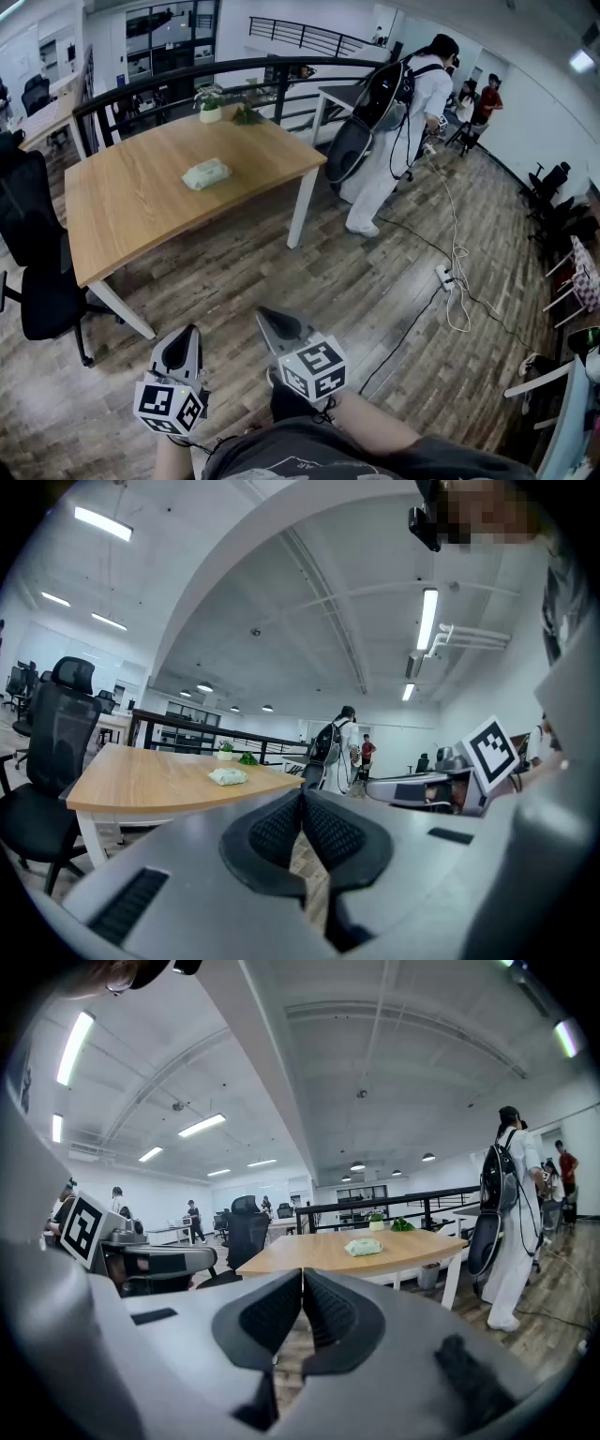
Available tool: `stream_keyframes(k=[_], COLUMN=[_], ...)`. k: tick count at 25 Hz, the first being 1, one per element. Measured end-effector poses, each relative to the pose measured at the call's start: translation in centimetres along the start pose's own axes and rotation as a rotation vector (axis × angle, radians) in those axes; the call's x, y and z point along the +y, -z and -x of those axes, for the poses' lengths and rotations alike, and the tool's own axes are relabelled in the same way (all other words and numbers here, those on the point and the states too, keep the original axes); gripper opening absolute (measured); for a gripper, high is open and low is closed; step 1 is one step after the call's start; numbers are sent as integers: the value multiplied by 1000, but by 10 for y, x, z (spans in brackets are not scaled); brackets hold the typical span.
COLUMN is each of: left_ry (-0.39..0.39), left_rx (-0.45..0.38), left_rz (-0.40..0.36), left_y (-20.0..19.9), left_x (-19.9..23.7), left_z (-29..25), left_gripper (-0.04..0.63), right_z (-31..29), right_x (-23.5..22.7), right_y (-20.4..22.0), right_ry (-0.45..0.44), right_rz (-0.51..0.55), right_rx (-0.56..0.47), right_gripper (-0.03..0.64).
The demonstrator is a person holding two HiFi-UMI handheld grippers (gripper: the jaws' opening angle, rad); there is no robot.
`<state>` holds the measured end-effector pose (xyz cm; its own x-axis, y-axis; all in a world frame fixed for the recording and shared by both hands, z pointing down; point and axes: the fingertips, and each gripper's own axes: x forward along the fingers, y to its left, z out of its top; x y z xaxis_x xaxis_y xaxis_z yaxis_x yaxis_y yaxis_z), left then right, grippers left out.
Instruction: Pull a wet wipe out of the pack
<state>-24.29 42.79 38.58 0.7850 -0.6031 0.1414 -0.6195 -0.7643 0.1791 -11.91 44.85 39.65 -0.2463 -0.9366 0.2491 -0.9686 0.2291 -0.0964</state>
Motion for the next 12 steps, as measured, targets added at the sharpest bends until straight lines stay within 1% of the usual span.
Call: stream_keyframes(k=[12], left_ry=[6], left_rx=[-9], left_rz=[-6], left_y=[-5], left_x=[5], left_z=[4], left_gripper=[14], right_z=[2], right_x=[5], right_y=[-1], right_ry=[25], right_rz=[8], right_rx=[-3], right_gripper=[25])
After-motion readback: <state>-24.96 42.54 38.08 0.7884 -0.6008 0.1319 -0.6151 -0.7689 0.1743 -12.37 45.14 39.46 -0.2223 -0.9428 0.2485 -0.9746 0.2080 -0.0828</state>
